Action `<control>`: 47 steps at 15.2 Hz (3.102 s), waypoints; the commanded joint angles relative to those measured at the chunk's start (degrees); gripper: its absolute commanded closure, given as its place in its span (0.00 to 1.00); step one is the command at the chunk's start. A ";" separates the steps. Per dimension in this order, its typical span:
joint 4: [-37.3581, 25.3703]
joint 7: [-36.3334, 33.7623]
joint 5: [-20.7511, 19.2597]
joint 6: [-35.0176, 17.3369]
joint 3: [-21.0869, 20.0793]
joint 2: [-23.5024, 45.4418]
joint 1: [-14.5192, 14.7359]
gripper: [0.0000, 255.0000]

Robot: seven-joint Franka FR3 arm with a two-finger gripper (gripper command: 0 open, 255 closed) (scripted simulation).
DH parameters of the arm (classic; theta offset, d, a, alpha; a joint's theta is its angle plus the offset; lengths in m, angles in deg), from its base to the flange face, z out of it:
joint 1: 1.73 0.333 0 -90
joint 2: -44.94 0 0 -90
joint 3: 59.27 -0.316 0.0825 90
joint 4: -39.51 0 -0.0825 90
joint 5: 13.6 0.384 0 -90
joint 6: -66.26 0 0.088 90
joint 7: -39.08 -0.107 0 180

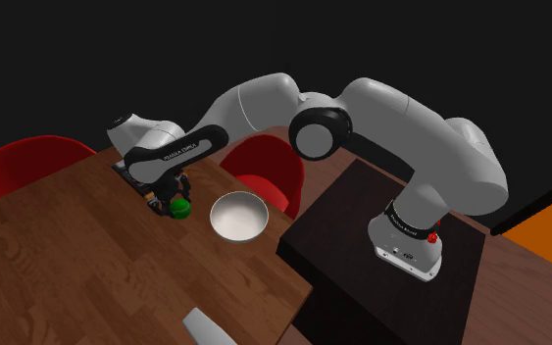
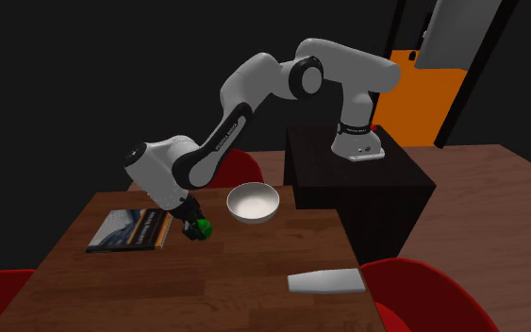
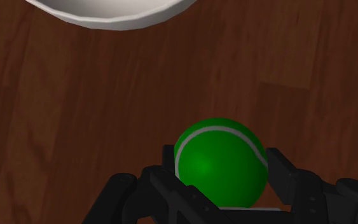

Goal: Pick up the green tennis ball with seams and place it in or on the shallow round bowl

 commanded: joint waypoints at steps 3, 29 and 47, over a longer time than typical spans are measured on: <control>0.05 0.01 0.00 -0.01 0.01 0.03 -0.01 1.00; 14.94 -1.09 1.42 4.11 -2.00 -18.64 -3.01 1.00; 72.12 -0.08 5.42 -21.28 -5.46 -50.47 -13.12 1.00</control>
